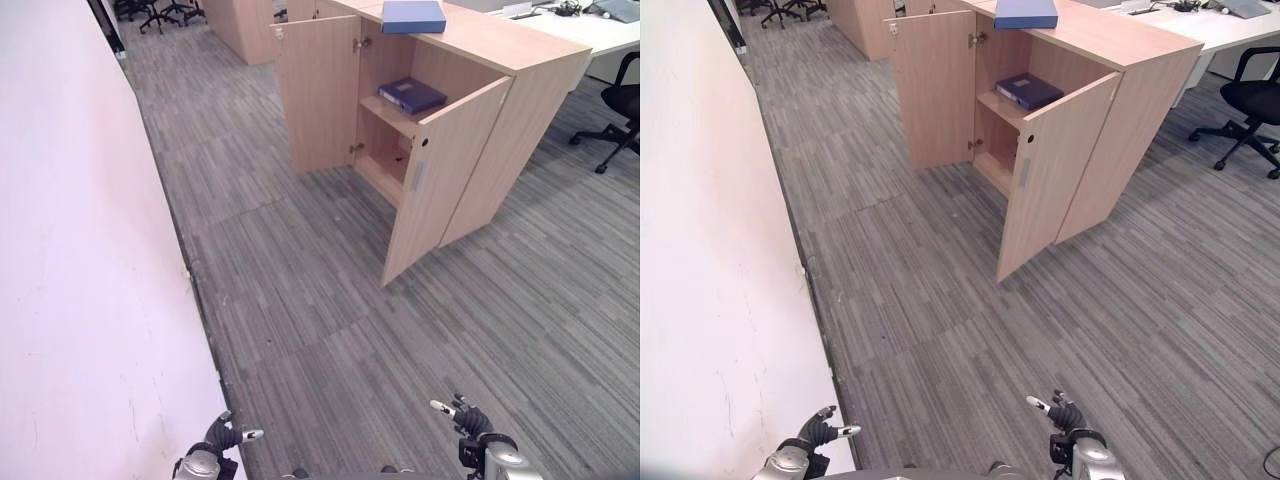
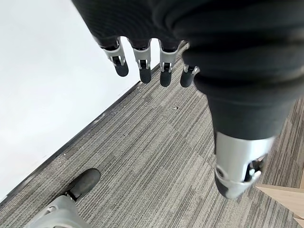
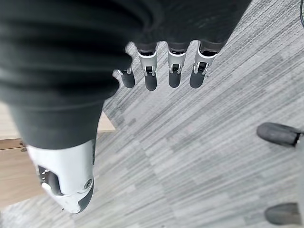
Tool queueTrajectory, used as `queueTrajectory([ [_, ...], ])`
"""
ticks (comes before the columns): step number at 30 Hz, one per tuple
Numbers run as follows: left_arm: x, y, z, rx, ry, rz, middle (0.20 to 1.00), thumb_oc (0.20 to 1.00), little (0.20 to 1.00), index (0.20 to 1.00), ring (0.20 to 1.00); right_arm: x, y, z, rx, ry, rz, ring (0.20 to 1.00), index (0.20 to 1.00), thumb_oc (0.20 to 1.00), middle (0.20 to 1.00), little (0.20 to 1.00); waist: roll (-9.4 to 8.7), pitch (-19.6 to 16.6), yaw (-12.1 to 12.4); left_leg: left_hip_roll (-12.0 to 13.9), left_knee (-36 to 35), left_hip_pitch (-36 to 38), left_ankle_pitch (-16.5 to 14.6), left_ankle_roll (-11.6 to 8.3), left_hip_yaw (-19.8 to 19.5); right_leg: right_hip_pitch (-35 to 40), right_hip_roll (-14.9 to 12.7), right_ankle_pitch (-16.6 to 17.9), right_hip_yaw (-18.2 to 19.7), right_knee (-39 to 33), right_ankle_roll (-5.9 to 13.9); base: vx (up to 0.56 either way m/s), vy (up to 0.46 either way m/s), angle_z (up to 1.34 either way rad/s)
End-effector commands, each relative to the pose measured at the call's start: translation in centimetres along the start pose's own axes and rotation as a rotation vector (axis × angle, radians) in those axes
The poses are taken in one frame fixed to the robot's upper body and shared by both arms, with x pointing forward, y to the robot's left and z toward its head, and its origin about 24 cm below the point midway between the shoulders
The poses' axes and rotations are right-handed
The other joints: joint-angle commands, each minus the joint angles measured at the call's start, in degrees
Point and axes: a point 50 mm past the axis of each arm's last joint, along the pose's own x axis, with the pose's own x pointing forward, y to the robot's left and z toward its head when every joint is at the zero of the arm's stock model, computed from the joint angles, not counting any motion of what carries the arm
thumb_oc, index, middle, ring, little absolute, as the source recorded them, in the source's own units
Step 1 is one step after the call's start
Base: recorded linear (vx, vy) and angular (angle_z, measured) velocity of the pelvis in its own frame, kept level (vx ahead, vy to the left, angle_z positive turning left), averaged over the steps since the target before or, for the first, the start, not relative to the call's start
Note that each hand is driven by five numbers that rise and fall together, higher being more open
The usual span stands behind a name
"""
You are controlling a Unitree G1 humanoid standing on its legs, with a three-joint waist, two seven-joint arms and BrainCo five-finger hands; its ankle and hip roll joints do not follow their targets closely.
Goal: Put the empty folder in the office cabinet
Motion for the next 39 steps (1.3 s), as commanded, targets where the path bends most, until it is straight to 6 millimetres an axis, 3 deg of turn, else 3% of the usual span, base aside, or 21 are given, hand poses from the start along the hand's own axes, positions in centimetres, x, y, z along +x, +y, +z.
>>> queueTrajectory([
  [1, 0.5, 1.0, 1.5, -0.04, -0.041, 0.022, 1.0, 1.0, 1.0, 1.0, 1.0, 0.5, 0.7, 1.2, -0.003, -0.036, 0.023, 1.0, 1.0, 1.0, 1.0, 1.0, -1.93, 0.86, -0.27, 2.41, -0.05, 2.45, -0.04, -4.61, 0.1, 2.12, -6.73, 6.1, -0.53, -1.71, 7.53, 0.0, 0.0, 0.0],
  [10, 0.5, 1.0, 0.7, -0.045, -0.005, 0.025, 1.0, 1.0, 1.0, 1.0, 1.0, 0.3, 0.4, -0.6, 0.001, 0.043, 0.004, 1.0, 1.0, 1.0, 1.0, 1.0, -2.08, 0.89, -0.23, 2.55, -0.05, 2.67, 0.0, -4.74, -0.1, 2.52, -6.42, 5.97, -0.89, -1.91, 7.36, 0.0, 0.0, 0.0],
  [26, 0.5, 1.3, 0.5, -0.045, 0.013, 0.032, 1.0, 1.0, 1.0, 1.0, 1.0, 0.0, -0.2, -1.8, 0.003, 0.101, -0.016, 1.0, 1.0, 1.0, 1.0, 1.0, -1.82, 0.84, -0.59, 3.17, -0.05, 2.71, 0.57, -5.09, -0.29, 2.56, -5.43, 4.91, -0.81, -1.42, 6.64, 0.0, -0.011, 0.0],
  [39, 0.5, 1.6, -0.1, -0.065, 0.049, 0.04, 1.0, 1.0, 1.0, 1.0, 1.0, -0.3, -1.2, -2.6, 0.029, 0.137, -0.053, 1.0, 1.0, 1.0, 1.0, 1.0, -1.34, 0.97, -1.57, 5.8, 0.7, 3.04, 2.09, -6.36, 0.06, 1.69, -2.52, 2.26, 0.59, -0.21, 4.57, 0.02, -0.077, 0.0],
])
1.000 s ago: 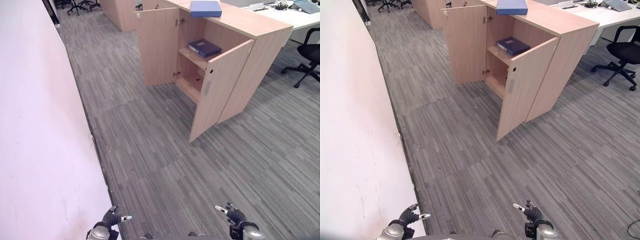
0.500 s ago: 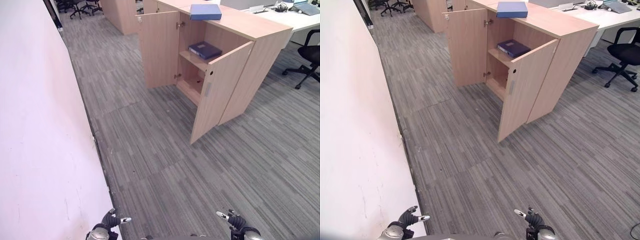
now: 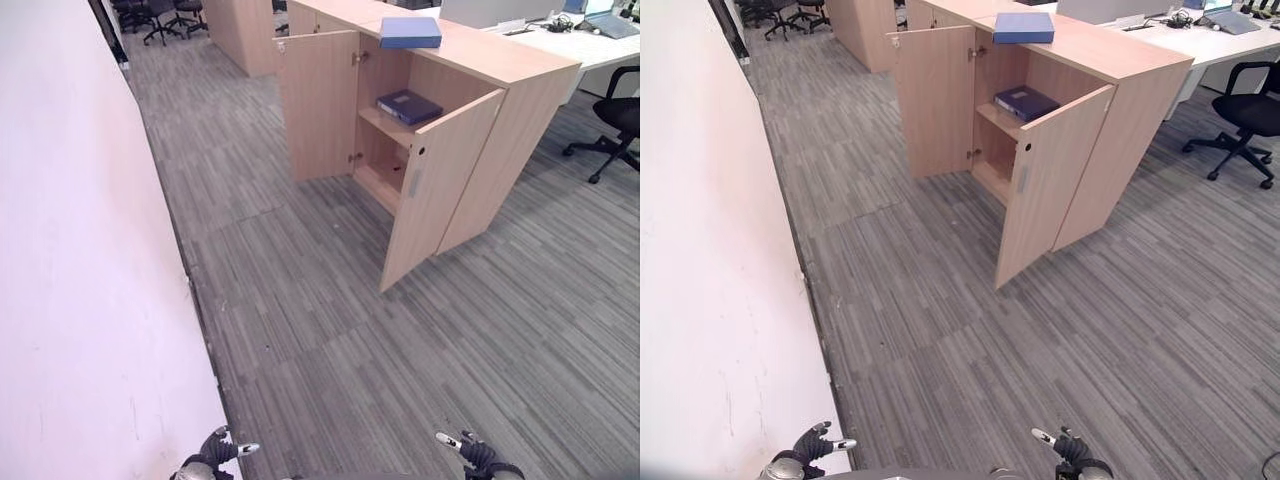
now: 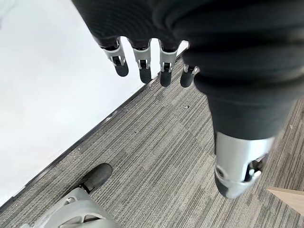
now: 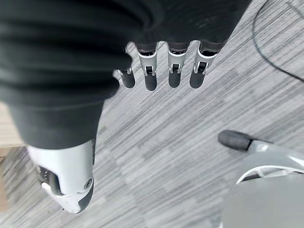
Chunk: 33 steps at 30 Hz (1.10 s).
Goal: Put the empty folder in the office cabinet
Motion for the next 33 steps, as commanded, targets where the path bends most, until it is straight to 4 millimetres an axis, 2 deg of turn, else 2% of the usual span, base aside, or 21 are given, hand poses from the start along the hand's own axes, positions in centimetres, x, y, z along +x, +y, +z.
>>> queueTrajectory([
  [1, 0.6, 1.7, 2.0, -0.058, -0.039, 0.053, 1.0, 1.0, 1.0, 1.0, 1.0, 0.5, 0.0, 1.7, 0.032, -0.036, -0.008, 1.0, 1.0, 1.0, 1.0, 1.0, -1.0, 2.03, -1.23, 6.16, 1.14, 2.53, 2.21, -6.55, 0.71, 0.6, -2.2, 1.44, 1.05, 0.54, 4.31, 0.02, -0.137, 0.04],
  [2, 0.6, 1.7, 2.2, -0.063, -0.045, 0.052, 1.0, 1.0, 1.0, 1.0, 1.0, 0.5, 0.0, 1.7, 0.038, -0.037, -0.009, 1.0, 1.0, 1.0, 1.0, 1.0, -1.14, 2.47, -1.19, 6.83, 3.41, 1.11, 2.15, -6.79, 0.52, 0.2, -1.88, 0.83, 1.13, 1.09, 3.92, -0.07, -0.238, 0.01],
  [3, 0.7, 1.9, 3.1, -0.076, -0.073, 0.053, 1.0, 1.0, 1.0, 1.0, 1.0, 0.5, -0.1, 2.3, 0.055, -0.058, -0.011, 1.0, 1.0, 1.0, 1.0, 1.0, -2.17, 4.39, -1.02, 8.67, 13.46, -3.94, 2.65, -7.97, -0.52, -0.18, -1.43, -0.36, 1.34, 2.29, 2.44, -0.08, -0.261, 0.04],
  [4, 0.8, 1.9, 3.4, -0.086, -0.082, 0.052, 1.0, 1.0, 1.0, 1.0, 1.0, 0.6, -0.2, 2.5, 0.057, -0.064, -0.012, 1.0, 1.0, 1.0, 1.0, 1.0, -2.5, 4.89, -0.84, 9.62, 17.51, -5.95, 3.81, -8.34, -1.35, -0.25, -1.22, -0.8, 1.27, 2.68, 1.82, -0.07, -0.219, 0.09],
  [5, 0.8, 1.9, 3.4, -0.086, -0.083, 0.052, 1.0, 1.0, 1.0, 1.0, 1.0, 0.6, -0.1, 2.5, 0.057, -0.065, -0.012, 1.0, 1.0, 1.0, 1.0, 1.0, -2.53, 4.61, -0.94, 9.57, 17.48, -6.42, 4.04, -8.28, -1.45, -0.64, -1.26, -0.63, 1.16, 2.64, 1.78, -0.01, -0.1, 0.15],
  [6, 0.8, 1.8, 3.7, -0.096, -0.09, 0.052, 1.0, 1.0, 1.0, 1.0, 1.0, 0.6, -0.3, 2.6, 0.06, -0.067, -0.019, 1.0, 1.0, 1.0, 1.0, 1.0, -2.71, 5.42, -0.57, 10.58, 21.17, -8.11, 5.51, -8.61, -2.56, -0.14, -0.94, -1.28, 1.25, 2.93, 1.39, 0.0, -0.071, -0.03],
  [8, 0.9, 1.8, 4.2, -0.105, -0.108, 0.049, 1.0, 1.0, 1.0, 1.0, 1.0, 0.6, -0.6, 2.7, 0.069, -0.066, -0.029, 1.0, 1.0, 1.0, 1.0, 1.0, -2.92, 5.94, -0.28, 12.15, 22.84, -11.61, 8.65, -8.47, -3.22, -0.04, -0.74, -2.17, 1.01, 3.67, 1.1, 0.05, -0.049, -0.25],
  [11, 0.8, 1.9, 4.2, -0.098, -0.11, 0.048, 1.0, 1.0, 1.0, 1.0, 1.0, 0.6, -0.7, 2.7, 0.087, -0.066, -0.038, 1.0, 1.0, 1.0, 1.0, 1.0, -3.24, 6.14, 0.53, 13.71, 18.56, -14.88, 8.29, -7.63, -3.75, 0.89, -0.85, -3.93, 1.74, 4.67, 1.57, 0.18, 0.068, 0.04],
  [13, 0.8, 2.3, 4.3, -0.109, -0.113, 0.064, 1.0, 1.0, 1.0, 1.0, 1.0, 0.6, -0.7, 3.0, 0.102, -0.079, -0.041, 1.0, 1.0, 1.0, 1.0, 1.0, -2.52, 6.55, 2.49, 16.63, 8.81, -19.8, 15.09, -9.24, -7.87, 3.12, -0.12, -5.55, 4.55, 4.45, 2.96, 0.31, 0.216, -0.15],
  [14, 0.8, 2.3, 4.3, -0.109, -0.113, 0.064, 1.0, 1.0, 1.0, 1.0, 1.0, 0.6, -0.7, 3.0, 0.102, -0.079, -0.041, 1.0, 1.0, 1.0, 1.0, 1.0, -2.54, 6.58, 2.49, 16.61, 8.76, -19.74, 15.12, -9.24, -7.86, 3.15, -0.14, -5.57, 4.55, 4.46, 2.96, 0.31, 0.231, -0.42],
  [15, 0.8, 2.5, 4.3, -0.123, -0.112, 0.071, 1.0, 1.0, 1.0, 1.0, 1.0, 0.7, -0.5, 3.2, 0.106, -0.082, -0.038, 1.0, 1.0, 1.0, 1.0, 1.0, -2.6, 6.85, 3.14, 18.75, 5.51, -21.42, 16.2, -9.87, -9.48, 4.65, -0.4, -6.63, 6.16, 4.51, 3.73, 0.24, 0.179, -0.43],
  [19, 0.8, 2.6, 3.8, -0.14, -0.096, 0.077, 1.0, 1.0, 1.0, 1.0, 1.0, 0.7, -0.4, 3.2, 0.103, -0.081, -0.033, 1.0, 1.0, 1.0, 1.0, 1.0, -2.52, 6.56, 3.86, 20.89, 3.02, -20.88, 17.42, -10.78, -9.69, 6.63, -0.81, -8.02, 8.29, 4.44, 4.85, 0.24, 0.207, -0.43],
  [21, 0.7, 2.6, 3.1, -0.148, -0.075, 0.076, 1.0, 1.0, 1.0, 1.0, 1.0, 0.7, -0.2, 2.9, 0.105, -0.074, -0.023, 1.0, 1.0, 1.0, 1.0, 1.0, -1.99, 5.22, 4.01, 21.84, 2.94, -20.41, 18.3, -11.67, -8.8, 7.96, -0.99, -8.84, 8.78, 3.7, 5.67, 0.26, 0.306, -0.43],
  [25, 0.7, 2.9, 2.8, -0.131, -0.06, 0.08, 1.0, 1.0, 1.0, 1.0, 1.0, 0.7, 0.5, 2.5, 0.116, -0.058, -0.006, 1.0, 1.0, 1.0, 1.0, 1.0, -2.72, 3.91, 4.32, 21.72, 3.9, -20.79, 18.54, -11.88, -7.19, 7.82, -1.85, -8.78, 8.78, 3.8, 6.25, 0.2, 0.248, -0.17],
  [27, 0.7, 3.5, 2.7, -0.119, -0.053, 0.096, 1.0, 1.0, 1.0, 1.0, 1.0, 0.8, 1.6, 2.2, 0.142, -0.042, 0.015, 1.0, 1.0, 1.0, 1.0, 1.0, -4.42, 3.12, 4.65, 19.85, 6.22, -21.63, 16.78, -10.92, -6.08, 6.78, -4.01, -7.26, 8.42, 5.68, 7.37, 0.26, 0.342, 0.13],
  [31, 0.7, 4.6, 3.6, -0.107, -0.084, 0.12, 1.0, 1.0, 1.0, 1.0, 1.0, 1.0, 3.0, 3.3, 0.142, -0.068, 0.055, 1.0, 1.0, 1.0, 1.0, 1.0, -6.59, 2.92, 5.01, 15.42, 8.48, -22.23, 12.59, -7.64, -4.07, 1.51, -7.36, -0.93, 9.29, 13.23, 9.93, 0.14, 0.29, 0.07],
  [32, 0.7, 4.9, 3.8, -0.106, -0.09, 0.126, 1.0, 1.0, 1.0, 1.0, 1.0, 1.0, 3.0, 3.7, 0.144, -0.078, 0.058, 1.0, 1.0, 1.0, 1.0, 1.0, -6.64, 2.71, 5.01, 14.35, 8.59, -22.29, 11.57, -6.64, -3.58, 0.13, -7.85, 0.74, 9.52, 15.63, 10.48, 0.08, 0.207, -0.07],
  [33, 0.7, 4.9, 3.8, -0.106, -0.09, 0.125, 1.0, 1.0, 1.0, 1.0, 1.0, 1.0, 3.0, 3.7, 0.144, -0.078, 0.058, 1.0, 1.0, 1.0, 1.0, 1.0, -6.53, 2.56, 5.14, 14.51, 8.61, -22.49, 11.63, -6.59, -3.5, -0.1, -7.71, 0.97, 9.66, 15.48, 10.46, 0.1, 0.229, 0.03],
])
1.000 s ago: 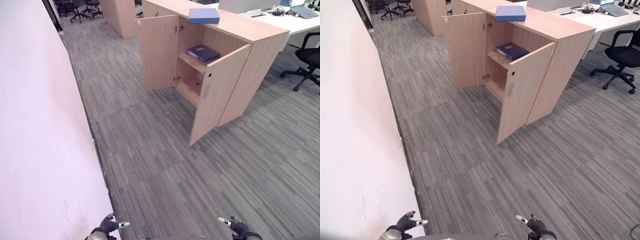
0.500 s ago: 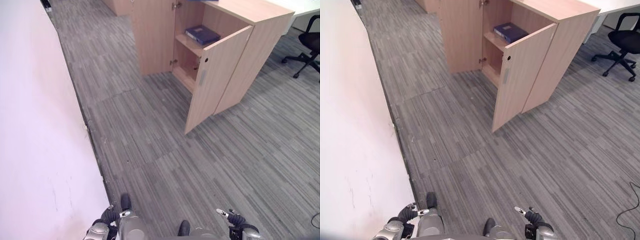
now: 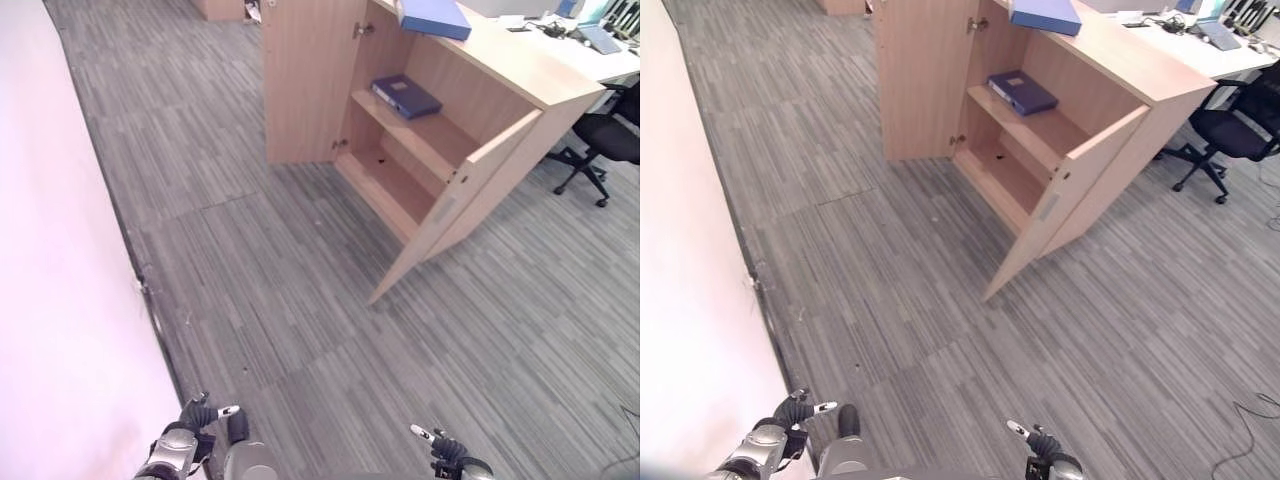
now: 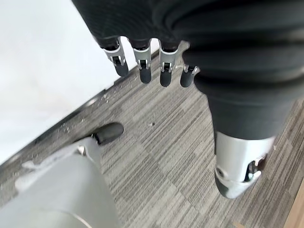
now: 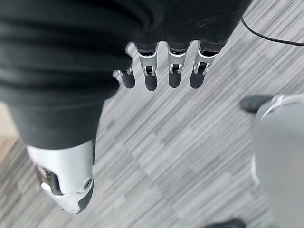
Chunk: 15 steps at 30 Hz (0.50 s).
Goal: Put the empty folder in the office cabinet
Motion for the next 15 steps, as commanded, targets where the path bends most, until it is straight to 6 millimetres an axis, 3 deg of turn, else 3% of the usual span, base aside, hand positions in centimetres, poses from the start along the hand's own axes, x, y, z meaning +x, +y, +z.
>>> queueTrajectory([
  [1, 0.0, 0.4, 0.2, -0.02, -0.023, 0.013, 1.0, 1.0, 1.0, 1.0, 1.0, 0.1, -1.7, 2.8, 0.022, -0.089, -0.034, 1.0, 1.0, 1.0, 1.0, 1.0, 1.46, 0.2, 0.54, 4.41, 1.52, -4.95, 3.1, -1.89, -0.09, -3.31, 3.5, -5.98, 0.59, 6.24, 0.34, 0.16, 0.382, 0.16],
  [3, -0.1, 0.6, 0.4, -0.017, -0.043, 0.016, 1.0, 1.0, 1.0, 1.0, 1.0, 0.1, -2.0, 3.7, 0.049, -0.118, -0.048, 1.0, 1.0, 1.0, 1.0, 1.0, 3.19, 0.69, 0.41, 1.21, -0.71, -1.82, 0.86, 1.1, 2.71, -6.71, 1.98, -0.32, -2.54, 15.5, 1.68, 0.21, 0.555, 0.12],
  [4, -0.1, 0.8, 0.3, -0.015, -0.038, 0.021, 1.0, 1.0, 1.0, 1.0, 1.0, 0.1, -1.9, 3.8, 0.05, -0.121, -0.044, 1.0, 1.0, 1.0, 1.0, 1.0, 3.83, 0.98, 0.35, -0.08, -1.97, -0.21, 0.02, 2.09, 3.36, -7.64, 0.86, 0.42, -5.38, 19.28, 1.77, 0.14, 0.39, -0.1],
  [6, -0.2, 1.1, 0.0, -0.013, -0.031, 0.033, 1.0, 1.0, 1.0, 1.0, 1.0, 0.2, -1.8, 3.7, 0.055, -0.119, -0.044, 1.0, 1.0, 1.0, 1.0, 1.0, 4.84, 1.47, 0.37, -1.82, -4.42, 3.02, -1.0, 3.33, 4.27, -10.1, 1.53, 2.09, -6.61, 22.4, 1.77, 0.23, 0.358, -0.31],
  [7, -0.2, 1.2, -0.1, -0.028, -0.028, 0.042, 1.0, 1.0, 1.0, 1.0, 1.0, 0.2, -1.9, 3.6, 0.064, -0.117, -0.052, 1.0, 1.0, 1.0, 1.0, 1.0, 5.06, 2.34, -0.54, -3.97, -5.86, 5.55, -2.04, 3.27, 3.42, -13.52, 3.25, -1.46, -5.61, 19.81, 1.25, 0.36, 0.296, -0.49],
  [9, -0.2, 1.3, -0.1, -0.032, -0.031, 0.046, 1.0, 1.0, 1.0, 1.0, 1.0, 0.1, -2.0, 3.6, 0.069, -0.118, -0.059, 1.0, 1.0, 1.0, 1.0, 1.0, 5.5, 2.69, -0.86, -4.01, -6.18, 6.25, -2.14, 2.91, 3.35, -14.85, 4.08, -2.37, -5.7, 17.06, 0.77, 0.24, 0.088, -0.48],
  [10, -0.2, 1.1, -0.1, -0.031, -0.031, 0.042, 1.0, 1.0, 1.0, 1.0, 1.0, 0.1, -2.3, 3.4, 0.072, -0.113, -0.071, 1.0, 1.0, 1.0, 1.0, 1.0, 5.6, 3.26, -1.37, -4.39, -6.44, 7.52, -3.1, 2.45, 3.03, -15.23, 3.36, -5.19, -6.55, 12.37, -0.19, 0.21, -0.035, -0.09],
  [11, -0.2, 1.0, -0.1, -0.028, -0.03, 0.041, 1.0, 1.0, 1.0, 1.0, 1.0, 0.0, -2.6, 3.3, 0.078, -0.109, -0.083, 1.0, 1.0, 1.0, 1.0, 1.0, 5.72, 3.51, -1.81, -4.41, -6.72, 8.43, -3.57, 1.87, 2.93, -16.08, 2.67, -5.36, -7.15, 7.52, -0.98, 0.59, -0.177, 0.22],
  [12, -0.1, 0.7, 0.1, -0.02, -0.034, 0.033, 1.0, 1.0, 1.0, 1.0, 1.0, -0.2, -3.9, 2.7, 0.127, -0.088, -0.138, 1.0, 1.0, 1.0, 1.0, 1.0, 5.57, 3.26, -3.01, -4.35, -7.22, 11.08, -6.0, -0.21, 1.63, -18.83, -0.69, -1.51, -7.92, -4.88, 0.31, 0.52, -0.216, 0.29],
  [13, -0.1, 0.5, 0.3, -0.008, -0.038, 0.028, 1.0, 1.0, 1.0, 1.0, 1.0, -0.2, -4.3, 2.5, 0.142, -0.079, -0.153, 1.0, 1.0, 1.0, 1.0, 1.0, 5.68, 3.47, -3.66, -4.37, -7.22, 11.36, -5.73, -0.34, 1.72, -19.76, -1.94, 1.07, -8.29, -7.54, 0.39, 0.44, -0.188, 0.25],
  [15, -0.1, 0.3, 0.3, 0.006, -0.04, 0.023, 1.0, 1.0, 1.0, 1.0, 1.0, -0.4, -4.6, 2.0, 0.152, -0.062, -0.165, 1.0, 1.0, 1.0, 1.0, 1.0, 6.03, 3.65, -4.21, -4.12, -7.22, 12.93, -6.83, -0.8, 1.46, -19.93, -2.49, 2.17, -7.8, -9.46, 0.85, 0.22, -0.09, 0.28],
])
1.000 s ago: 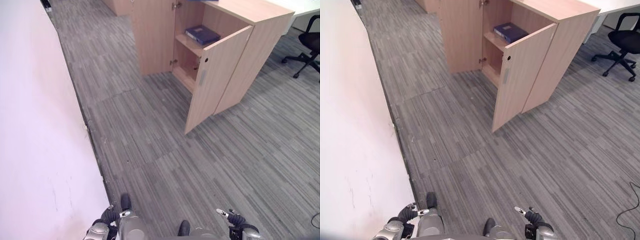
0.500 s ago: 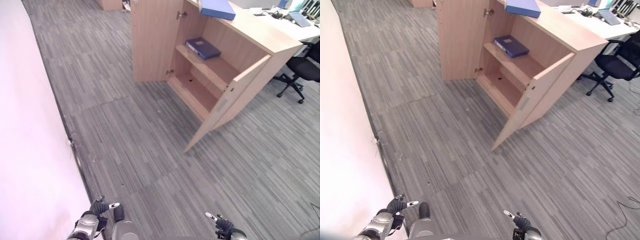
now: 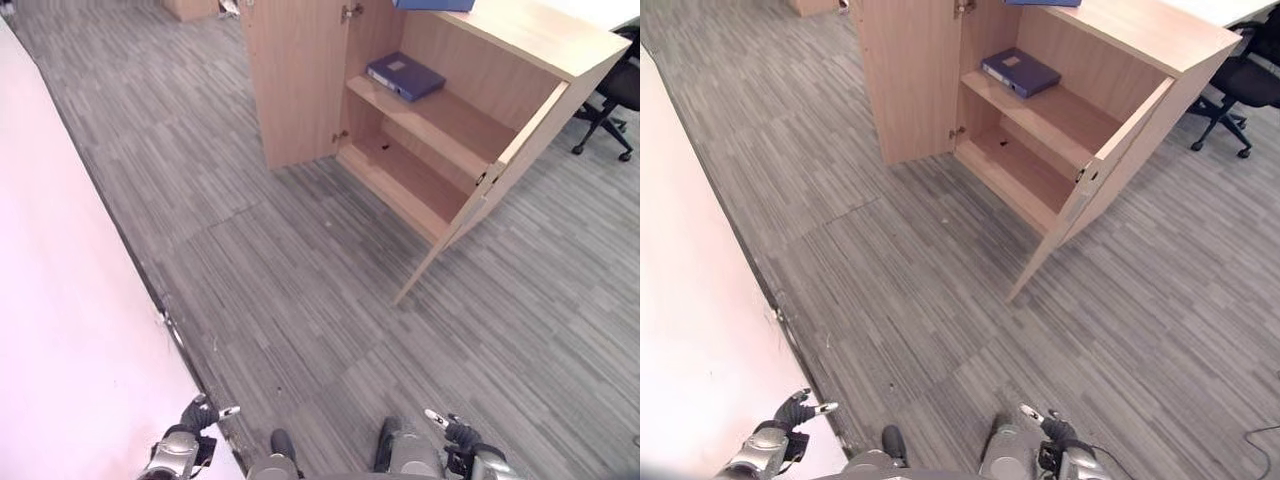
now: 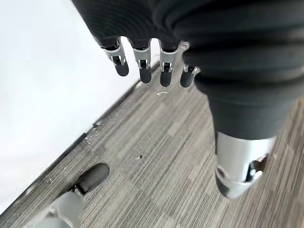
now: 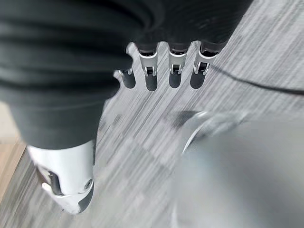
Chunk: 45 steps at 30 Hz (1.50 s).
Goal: Put the empty folder in the office cabinet
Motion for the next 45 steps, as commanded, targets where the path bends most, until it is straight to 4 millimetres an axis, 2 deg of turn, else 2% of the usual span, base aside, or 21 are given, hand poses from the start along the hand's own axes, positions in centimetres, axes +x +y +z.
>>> queueTrajectory([
  [1, 0.2, 1.1, 1.4, 0.035, -0.06, 0.032, 1.0, 1.0, 1.0, 1.0, 1.0, 0.1, -1.0, 1.5, 0.051, -0.048, -0.043, 1.0, 1.0, 1.0, 1.0, 1.0, 0.46, 2.14, -0.36, 2.41, 0.69, 2.09, -0.17, -4.34, -5.6, 2.79, 0.04, 7.61, 2.9, 5.19, 0.1, 0.34, -0.127, 0.46],
  [3, 0.3, 0.8, 1.7, 0.044, -0.073, 0.022, 1.0, 1.0, 1.0, 1.0, 1.0, -0.1, -2.1, 0.5, 0.057, -0.02, -0.07, 1.0, 1.0, 1.0, 1.0, 1.0, -0.52, 1.03, -1.74, 0.64, 0.69, 4.34, -1.59, -4.6, -6.66, 4.11, -0.39, 9.89, 4.48, 3.53, 0.55, 0.41, -0.128, 0.45],
  [6, 0.2, 0.4, 1.3, 0.031, -0.063, 0.014, 1.0, 1.0, 1.0, 1.0, 1.0, -0.3, -2.9, -0.1, 0.068, -0.001, -0.093, 1.0, 1.0, 1.0, 1.0, 1.0, -0.11, 0.63, -2.41, 0.8, 1.09, 6.51, -2.46, -5.11, -7.4, 5.63, 0.32, 10.41, 4.25, 4.13, 0.46, 0.34, -0.149, 0.44],
  [10, 0.1, -0.5, 1.2, 0.004, -0.068, -0.022, 1.0, 1.0, 1.0, 1.0, 1.0, -0.5, -4.1, -0.2, 0.06, 0.002, -0.118, 1.0, 1.0, 1.0, 1.0, 1.0, 1.07, 0.38, -3.51, 3.86, 10.12, 5.53, -4.15, -7.3, -8.41, 7.95, 2.32, 7.6, 1.88, 5.95, -1.71, 0.23, -0.207, 0.15],
  [11, 0.2, -0.9, 1.9, -0.01, -0.084, -0.03, 1.0, 1.0, 1.0, 1.0, 1.0, -0.5, -4.3, 0.7, 0.045, -0.024, -0.12, 1.0, 1.0, 1.0, 1.0, 1.0, 1.35, 1.75, -3.33, 7.19, 21.3, 0.78, -0.55, -9.84, -9.17, 10.04, 3.86, 5.0, 0.61, 6.34, -4.26, 0.11, -0.242, 0.21],
  [12, 0.2, -1.0, 2.2, -0.017, -0.091, -0.031, 1.0, 1.0, 1.0, 1.0, 1.0, -0.4, -4.3, 0.9, 0.044, -0.029, -0.121, 1.0, 1.0, 1.0, 1.0, 1.0, 1.09, 2.31, -3.27, 8.06, 26.54, -1.48, 1.18, -10.69, -9.88, 10.82, 4.25, 3.98, 0.06, 6.38, -5.37, 0.1, -0.235, 0.11],
  [16, 0.2, -1.3, 2.6, -0.046, -0.103, -0.026, 1.0, 1.0, 1.0, 1.0, 1.0, -0.4, -4.5, 1.4, 0.044, -0.046, -0.13, 1.0, 1.0, 1.0, 1.0, 1.0, 0.44, 3.0, -3.23, 10.8, 32.3, -4.56, 6.49, -11.51, -9.08, 13.63, 5.73, 1.54, -0.93, 5.37, -7.17, 0.12, -0.132, 0.04],
  [18, 0.2, -1.4, 2.5, -0.053, -0.099, -0.028, 1.0, 1.0, 1.0, 1.0, 1.0, -0.4, -4.6, 1.7, 0.044, -0.052, -0.137, 1.0, 1.0, 1.0, 1.0, 1.0, 0.69, 2.98, -2.82, 13.4, 29.64, -5.87, 8.82, -11.29, -7.64, 15.14, 7.1, 0.19, -0.55, 4.58, -7.61, 0.24, -0.016, -0.04],
  [19, 0.2, -1.5, 2.1, -0.042, -0.084, -0.035, 1.0, 1.0, 1.0, 1.0, 1.0, -0.4, -4.7, 1.5, 0.039, -0.047, -0.136, 1.0, 1.0, 1.0, 1.0, 1.0, 0.94, 2.84, -2.37, 14.39, 25.18, -5.89, 7.93, -10.31, -7.52, 16.23, 8.31, -0.87, 0.36, 4.38, -7.65, 0.4, 0.062, -0.1],
  [20, 0.1, -1.6, 1.7, -0.031, -0.074, -0.039, 1.0, 1.0, 1.0, 1.0, 1.0, -0.5, -4.7, 1.6, 0.036, -0.053, -0.134, 1.0, 1.0, 1.0, 1.0, 1.0, 1.03, 2.64, -1.87, 14.07, 19.63, -6.46, 7.44, -9.72, -7.74, 16.93, 9.01, -1.93, 1.61, 4.54, -7.25, 0.32, 0.068, -0.21],
  [22, 0.1, -1.6, 1.6, -0.024, -0.072, -0.043, 1.0, 1.0, 1.0, 1.0, 1.0, -0.5, -4.7, 1.7, 0.033, -0.057, -0.132, 1.0, 1.0, 1.0, 1.0, 1.0, 1.2, 2.39, -1.54, 13.74, 15.92, -7.19, 7.91, -9.47, -8.46, 17.25, 9.4, -2.54, 2.44, 4.78, -7.12, 0.27, 0.096, -0.29],
  [25, 0.0, -1.6, 1.5, -0.017, -0.07, -0.044, 1.0, 1.0, 1.0, 1.0, 1.0, -0.4, -4.5, 2.1, 0.031, -0.076, -0.125, 1.0, 1.0, 1.0, 1.0, 1.0, 2.1, 2.94, -0.17, 14.38, 9.86, -9.76, 11.45, -9.65, -13.33, 18.91, 11.01, -5.31, 5.53, 6.61, -7.09, 0.29, 0.112, -0.48],
  [26, 0.0, -1.5, 1.5, -0.023, -0.073, -0.04, 1.0, 1.0, 1.0, 1.0, 1.0, -0.3, -4.2, 2.4, 0.037, -0.089, -0.117, 1.0, 1.0, 1.0, 1.0, 1.0, 2.51, 3.44, 0.95, 14.93, 7.55, -12.09, 13.12, -9.71, -18.07, 19.77, 11.96, -7.25, 8.25, 8.43, -7.05, 0.32, 0.12, -0.38],
  [33, 0.0, -1.4, 1.0, -0.044, -0.061, -0.034, 1.0, 1.0, 1.0, 1.0, 1.0, -0.1, -3.1, 3.1, 0.003, -0.111, -0.083, 1.0, 1.0, 1.0, 1.0, 1.0, 3.06, 3.66, 2.3, 15.82, 6.09, -13.83, 13.51, -10.43, -26.47, 20.46, 12.43, -12.27, 14.45, 13.65, -6.05, 0.24, 0.186, -0.64],
  [35, 0.0, -1.5, 1.2, -0.045, -0.066, -0.041, 1.0, 1.0, 1.0, 1.0, 1.0, -0.1, -3.0, 3.2, 0.004, -0.113, -0.074, 1.0, 1.0, 1.0, 1.0, 1.0, 3.41, 3.16, 2.1, 15.69, 6.24, -13.95, 13.47, -10.42, -25.6, 20.23, 11.82, -13.05, 15.24, 14.51, -5.44, 0.19, 0.313, -0.32],
  [39, 0.1, -1.3, 1.6, -0.007, -0.075, -0.043, 1.0, 1.0, 1.0, 1.0, 1.0, 0.0, -2.4, 3.1, 0.036, -0.109, -0.061, 1.0, 1.0, 1.0, 1.0, 1.0, 2.54, 1.37, 1.47, 13.91, 7.21, -13.21, 10.38, -9.43, -24.53, 18.93, 9.07, -12.29, 17.24, 16.84, -3.09, 0.22, 0.388, -0.36],
  [41, 0.2, -0.8, 2.7, 0.052, -0.109, -0.047, 1.0, 1.0, 1.0, 1.0, 1.0, 0.1, -1.7, 2.7, 0.056, -0.095, -0.041, 1.0, 1.0, 1.0, 1.0, 1.0, 0.58, 0.67, 0.49, 11.16, 9.78, -13.17, 7.36, -7.85, -21.54, 16.61, 6.18, -7.33, 18.59, 19.58, -0.81, 0.19, 0.377, -0.22],
  [42, 0.2, -0.8, 2.7, 0.053, -0.109, -0.047, 1.0, 1.0, 1.0, 1.0, 1.0, 0.1, -1.7, 2.7, 0.057, -0.094, -0.04, 1.0, 1.0, 1.0, 1.0, 1.0, 0.43, 0.58, 0.66, 11.05, 9.86, -13.2, 7.27, -7.76, -21.31, 16.45, 6.03, -7.31, 18.8, 19.62, -0.71, 0.1, 0.316, -0.31],
  [43, 0.3, -0.5, 3.3, 0.077, -0.13, -0.044, 1.0, 1.0, 1.0, 1.0, 1.0, 0.2, -0.8, 2.9, 0.048, -0.099, -0.009, 1.0, 1.0, 1.0, 1.0, 1.0, -0.4, 0.58, 0.07, 9.64, 10.54, -12.69, 5.66, -6.37, -19.11, 14.19, 4.58, -1.99, 19.75, 21.7, 0.46, 0.06, 0.228, -0.44],
  [44, 0.3, -0.5, 3.3, 0.078, -0.13, -0.043, 1.0, 1.0, 1.0, 1.0, 1.0, 0.2, -0.8, 2.9, 0.048, -0.099, -0.009, 1.0, 1.0, 1.0, 1.0, 1.0, -0.5, 0.54, 0.23, 9.58, 10.56, -12.68, 5.61, -6.31, -18.89, 14.02, 4.48, -1.99, 19.98, 21.78, 0.52, 0.1, 0.434, -0.69],
  [45, 0.3, -0.2, 3.5, 0.099, -0.138, -0.042, 1.0, 1.0, 1.0, 1.0, 1.0, 0.2, -0.2, 2.9, 0.047, -0.103, 0.007, 1.0, 1.0, 1.0, 1.0, 1.0, -0.69, 0.65, -0.19, 8.48, 10.22, -11.57, 4.53, -5.06, -16.44, 12.33, 3.33, 2.12, 19.41, 23.36, 0.77, 0.05, 0.218, -0.67],
])
